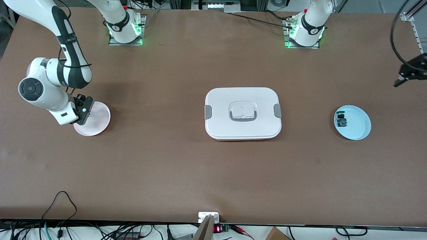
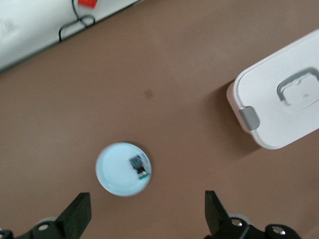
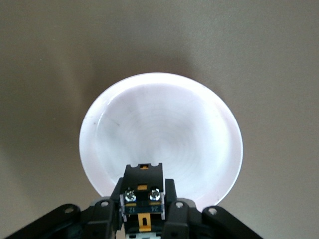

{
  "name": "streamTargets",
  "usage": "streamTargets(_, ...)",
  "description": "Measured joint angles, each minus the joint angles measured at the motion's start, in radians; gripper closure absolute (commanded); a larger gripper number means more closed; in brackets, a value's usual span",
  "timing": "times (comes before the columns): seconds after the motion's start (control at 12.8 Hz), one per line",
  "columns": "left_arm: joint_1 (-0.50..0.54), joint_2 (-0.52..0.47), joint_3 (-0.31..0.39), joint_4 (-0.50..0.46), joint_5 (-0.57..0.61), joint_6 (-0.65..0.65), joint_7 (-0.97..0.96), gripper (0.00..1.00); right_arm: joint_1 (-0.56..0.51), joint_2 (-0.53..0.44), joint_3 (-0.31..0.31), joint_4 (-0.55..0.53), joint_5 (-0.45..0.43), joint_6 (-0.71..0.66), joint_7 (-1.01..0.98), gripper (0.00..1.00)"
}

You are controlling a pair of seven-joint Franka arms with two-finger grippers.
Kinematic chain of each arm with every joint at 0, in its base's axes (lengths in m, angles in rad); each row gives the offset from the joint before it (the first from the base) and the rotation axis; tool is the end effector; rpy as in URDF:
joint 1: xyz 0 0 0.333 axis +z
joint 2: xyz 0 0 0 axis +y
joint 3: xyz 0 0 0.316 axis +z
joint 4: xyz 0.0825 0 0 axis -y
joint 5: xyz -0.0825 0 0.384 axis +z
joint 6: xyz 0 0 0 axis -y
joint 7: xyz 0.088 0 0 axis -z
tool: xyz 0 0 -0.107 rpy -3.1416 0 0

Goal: Transfer orange switch to right arm and place
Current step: 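Lower the orange switch into the white dish and open the right gripper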

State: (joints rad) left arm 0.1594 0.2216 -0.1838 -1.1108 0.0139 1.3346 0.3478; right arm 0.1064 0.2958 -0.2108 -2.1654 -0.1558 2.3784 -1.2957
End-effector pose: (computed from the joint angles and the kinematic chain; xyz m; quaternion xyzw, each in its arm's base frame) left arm 0.5907 0.0042 0.6890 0.9834 -0.1812 0.0050 0.0127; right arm 0.5530 -0.0594 0.2545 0.7883 0.6085 -0.0832 0.0373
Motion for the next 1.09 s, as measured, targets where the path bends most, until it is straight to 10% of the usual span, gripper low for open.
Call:
streamTargets(0.47, -0.03, -0.063, -0.011, -0.043, 0.006, -0.098, -0.4, 0.0, 0.002, 0.018, 0.005, -0.073, -0.06, 0.167, -0.005, 1.0)
streamTargets(1.09, 0.005, -0.224, -0.008, -0.563, 0.006, 0.284, -0.419, 0.0, 0.002, 0.084, 0.005, -0.128, -0.063, 0.303, -0.007, 0.99)
